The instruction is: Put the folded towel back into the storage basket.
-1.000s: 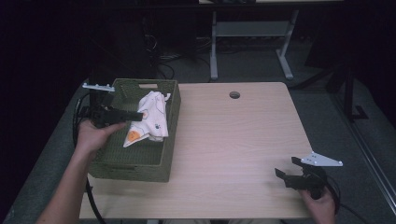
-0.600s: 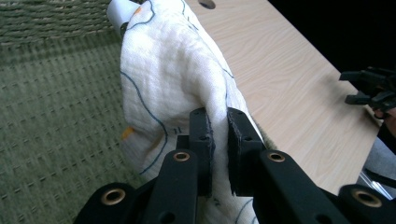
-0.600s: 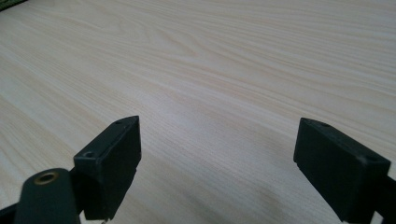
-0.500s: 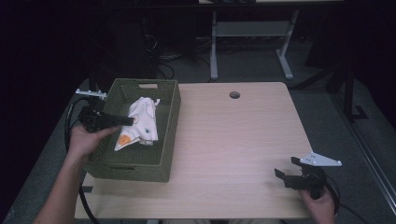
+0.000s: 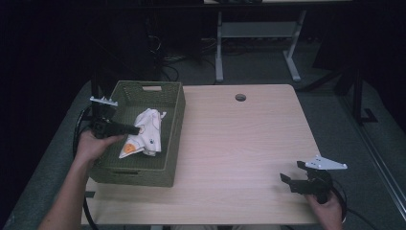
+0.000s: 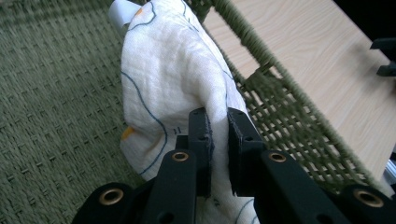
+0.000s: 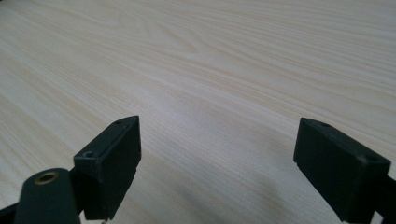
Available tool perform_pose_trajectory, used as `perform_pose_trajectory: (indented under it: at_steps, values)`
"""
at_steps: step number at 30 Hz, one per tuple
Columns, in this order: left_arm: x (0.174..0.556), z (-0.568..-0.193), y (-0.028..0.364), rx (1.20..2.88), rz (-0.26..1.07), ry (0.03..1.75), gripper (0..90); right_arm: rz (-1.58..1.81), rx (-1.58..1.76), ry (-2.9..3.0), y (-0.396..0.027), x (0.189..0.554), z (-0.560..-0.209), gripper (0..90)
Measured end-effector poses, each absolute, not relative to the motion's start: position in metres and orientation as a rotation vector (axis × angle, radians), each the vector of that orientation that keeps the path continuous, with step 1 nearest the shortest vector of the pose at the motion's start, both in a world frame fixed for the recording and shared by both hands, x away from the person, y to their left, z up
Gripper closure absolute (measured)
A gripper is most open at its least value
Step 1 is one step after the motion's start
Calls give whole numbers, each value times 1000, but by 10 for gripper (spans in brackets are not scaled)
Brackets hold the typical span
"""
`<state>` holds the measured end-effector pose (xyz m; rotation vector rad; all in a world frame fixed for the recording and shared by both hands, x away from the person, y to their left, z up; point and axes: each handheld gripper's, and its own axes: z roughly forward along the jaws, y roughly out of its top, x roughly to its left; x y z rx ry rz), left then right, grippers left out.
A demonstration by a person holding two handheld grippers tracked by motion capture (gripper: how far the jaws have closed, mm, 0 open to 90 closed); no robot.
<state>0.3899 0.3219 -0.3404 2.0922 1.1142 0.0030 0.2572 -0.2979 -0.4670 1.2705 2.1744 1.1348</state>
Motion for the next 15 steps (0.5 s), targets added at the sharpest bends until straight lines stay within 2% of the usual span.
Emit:
perform_pose_trajectory:
  at_steps: [4, 11, 13, 15]
  values:
    - [393, -344, 322, 2104, 6, 1111, 820, 1128, 1260, 2185, -297, 257, -467, 146]
    - [396, -348, 321, 2187, 13, 1006, 817, 1126, 1264, 2186, -298, 254, -467, 146]
    - [399, -346, 322, 2209, 112, 1003, 741, 1120, 1275, 2185, -300, 253, -468, 146]
    - [400, -346, 324, 2196, 137, 1027, 634, 1121, 1280, 2184, -300, 253, -469, 146]
